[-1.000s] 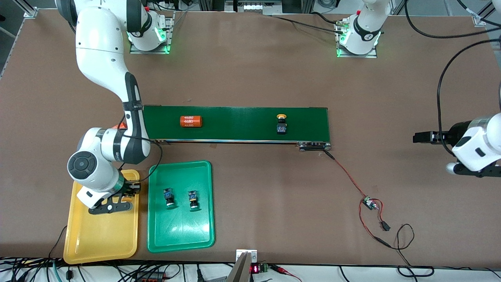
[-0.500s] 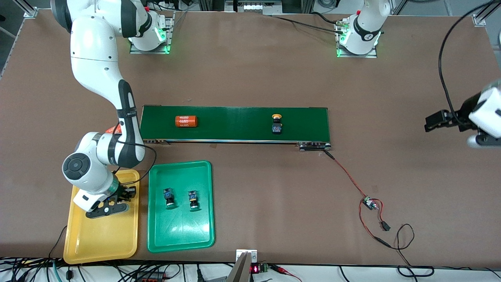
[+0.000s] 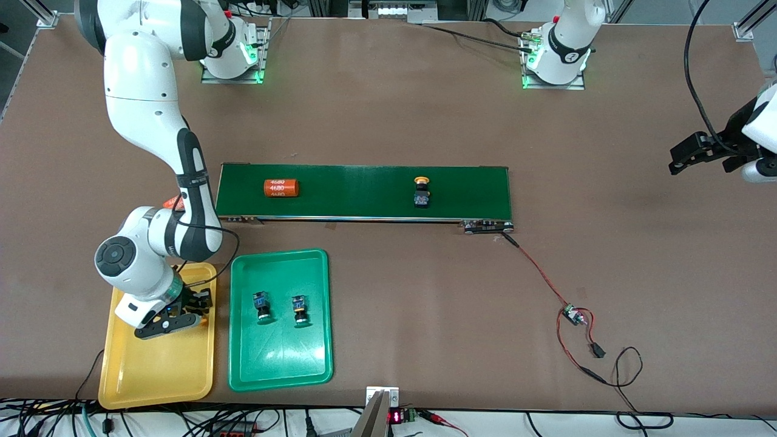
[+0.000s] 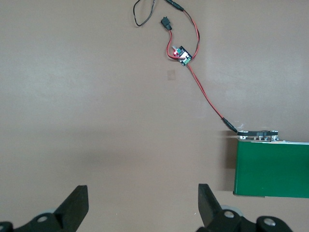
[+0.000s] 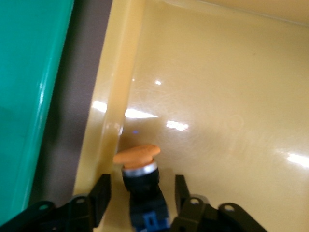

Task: Sort buttons by color to trays
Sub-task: 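Move the right gripper back over the second yellow button on the belt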

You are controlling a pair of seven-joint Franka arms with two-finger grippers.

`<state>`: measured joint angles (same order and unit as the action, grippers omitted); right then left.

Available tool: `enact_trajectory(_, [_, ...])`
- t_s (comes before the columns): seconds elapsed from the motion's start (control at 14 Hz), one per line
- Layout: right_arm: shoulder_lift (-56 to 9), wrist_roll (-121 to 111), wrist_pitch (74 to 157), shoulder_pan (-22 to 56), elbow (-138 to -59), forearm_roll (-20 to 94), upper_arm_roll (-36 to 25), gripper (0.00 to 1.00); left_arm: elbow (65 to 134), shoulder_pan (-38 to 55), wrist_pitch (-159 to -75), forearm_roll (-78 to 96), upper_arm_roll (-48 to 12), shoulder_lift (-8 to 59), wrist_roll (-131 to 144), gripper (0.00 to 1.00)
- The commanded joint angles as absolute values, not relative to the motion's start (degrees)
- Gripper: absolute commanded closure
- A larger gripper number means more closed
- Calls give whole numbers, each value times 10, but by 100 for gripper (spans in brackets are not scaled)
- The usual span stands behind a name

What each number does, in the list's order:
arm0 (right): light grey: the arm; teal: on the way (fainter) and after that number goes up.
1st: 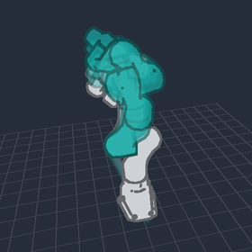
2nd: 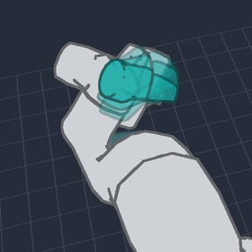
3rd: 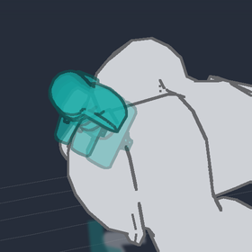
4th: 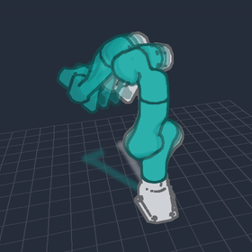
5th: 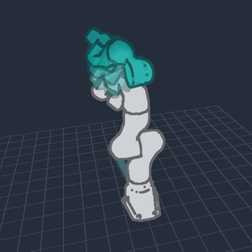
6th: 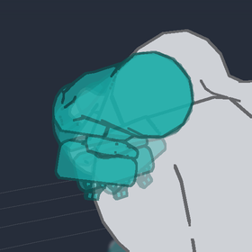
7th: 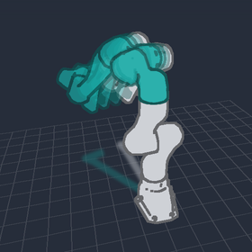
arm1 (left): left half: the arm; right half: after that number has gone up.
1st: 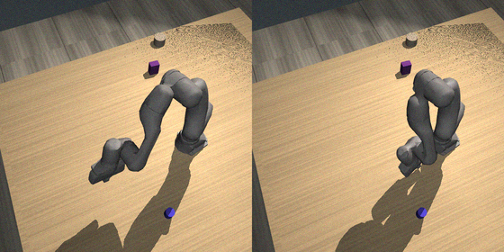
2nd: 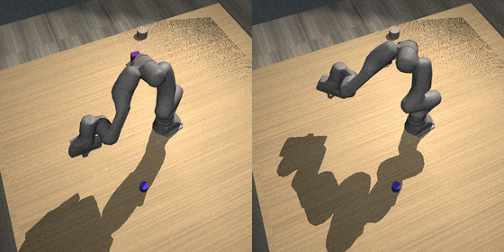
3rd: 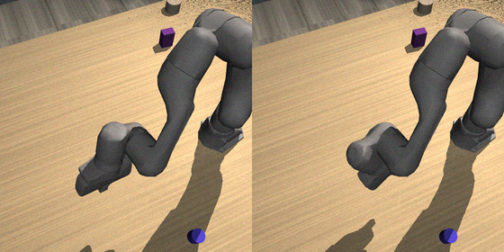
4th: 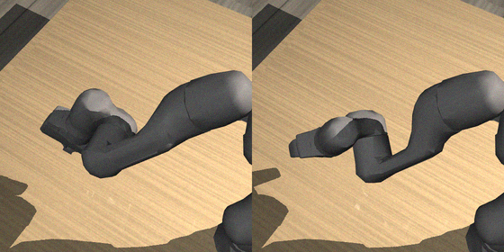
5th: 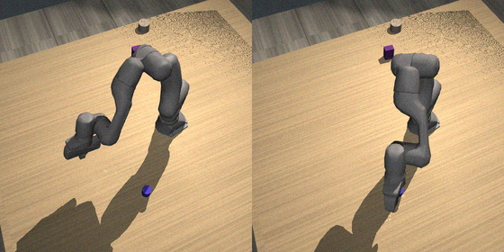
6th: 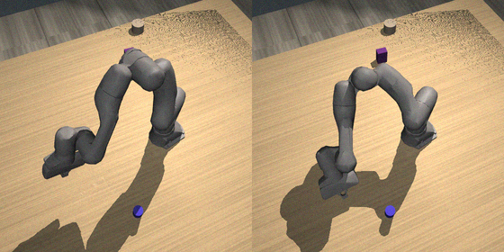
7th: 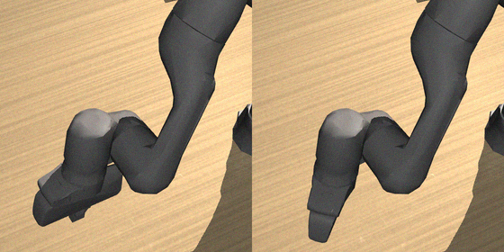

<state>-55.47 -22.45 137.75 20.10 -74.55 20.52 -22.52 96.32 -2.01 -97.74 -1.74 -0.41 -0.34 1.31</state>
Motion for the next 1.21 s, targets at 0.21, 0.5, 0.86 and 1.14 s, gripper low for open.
enact_trajectory(0.21, [-446,-229,1201,199,-747,228,-220,0,960,-11,-969,-7,-1,-5,0,0])
enact_trajectory(0.5, [-407,-216,1152,206,-746,227,-216,0,959,-11,-957,-7,-3,-4,2,0])
enact_trajectory(0.86, [-375,-1,1114,314,-747,224,-218,0,959,-11,-955,-7,-2,-4,1,0])
enact_trajectory(1.14, [-375,140,1100,416,-750,222,-218,0,959,-11,-955,-7,-2,-4,0,0])
